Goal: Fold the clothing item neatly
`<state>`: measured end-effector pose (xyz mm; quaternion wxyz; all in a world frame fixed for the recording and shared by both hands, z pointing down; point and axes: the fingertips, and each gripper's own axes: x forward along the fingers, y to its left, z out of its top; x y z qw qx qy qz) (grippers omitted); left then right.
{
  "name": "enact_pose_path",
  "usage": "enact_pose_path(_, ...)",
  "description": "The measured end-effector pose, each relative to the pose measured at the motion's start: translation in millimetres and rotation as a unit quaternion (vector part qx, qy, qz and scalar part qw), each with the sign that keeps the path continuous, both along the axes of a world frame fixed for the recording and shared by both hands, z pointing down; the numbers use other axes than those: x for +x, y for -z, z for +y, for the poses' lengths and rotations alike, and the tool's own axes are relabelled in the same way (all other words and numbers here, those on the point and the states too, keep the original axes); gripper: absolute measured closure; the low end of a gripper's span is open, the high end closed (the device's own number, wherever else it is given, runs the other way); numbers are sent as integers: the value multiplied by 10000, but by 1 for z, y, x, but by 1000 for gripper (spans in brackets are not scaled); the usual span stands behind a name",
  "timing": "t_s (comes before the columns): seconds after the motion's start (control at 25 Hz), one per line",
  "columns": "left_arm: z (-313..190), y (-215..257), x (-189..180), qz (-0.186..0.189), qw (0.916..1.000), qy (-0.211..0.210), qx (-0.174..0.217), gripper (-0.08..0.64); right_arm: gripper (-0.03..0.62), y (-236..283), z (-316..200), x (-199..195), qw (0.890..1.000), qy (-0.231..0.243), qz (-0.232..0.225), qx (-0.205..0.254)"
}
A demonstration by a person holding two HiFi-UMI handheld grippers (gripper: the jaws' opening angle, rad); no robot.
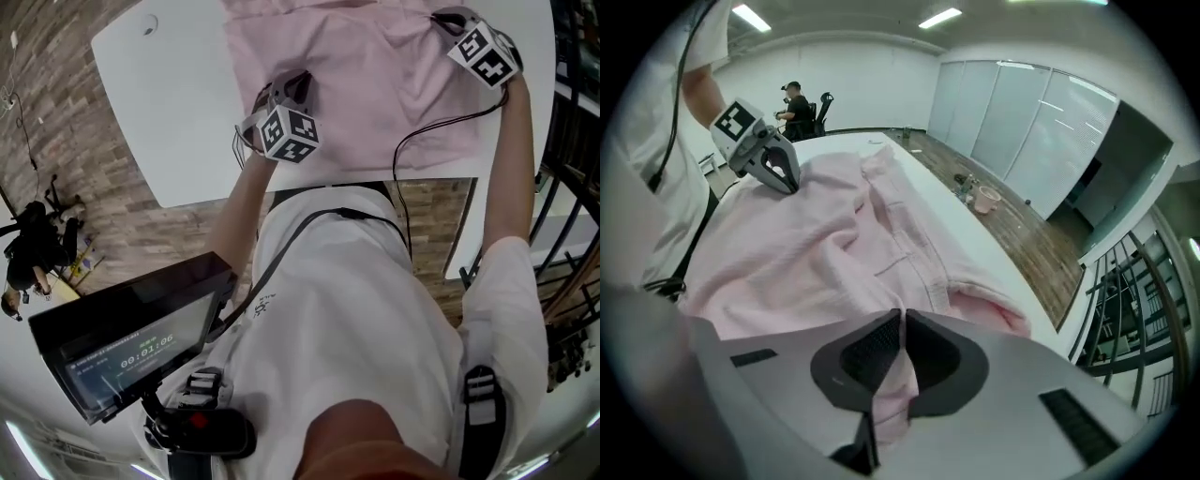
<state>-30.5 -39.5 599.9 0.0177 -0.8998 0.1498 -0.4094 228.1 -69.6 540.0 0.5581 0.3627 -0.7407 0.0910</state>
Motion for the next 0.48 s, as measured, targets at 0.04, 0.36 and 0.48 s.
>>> enact_pose_path(0.04, -1, -1, -4, -13, 10000, 67, 0, 555, 568, 7, 0, -1, 10000, -5, -11, 78)
enact_pose_path(0.36, -11, -13, -28, 141, 9964, 780, -316, 555, 518, 3, -26, 33, 9933, -829, -116, 793)
enact_pose_path(0.48, -20, 0, -32, 168, 9960, 881, 25, 555, 485, 9, -16, 27, 9913, -955, -345, 838)
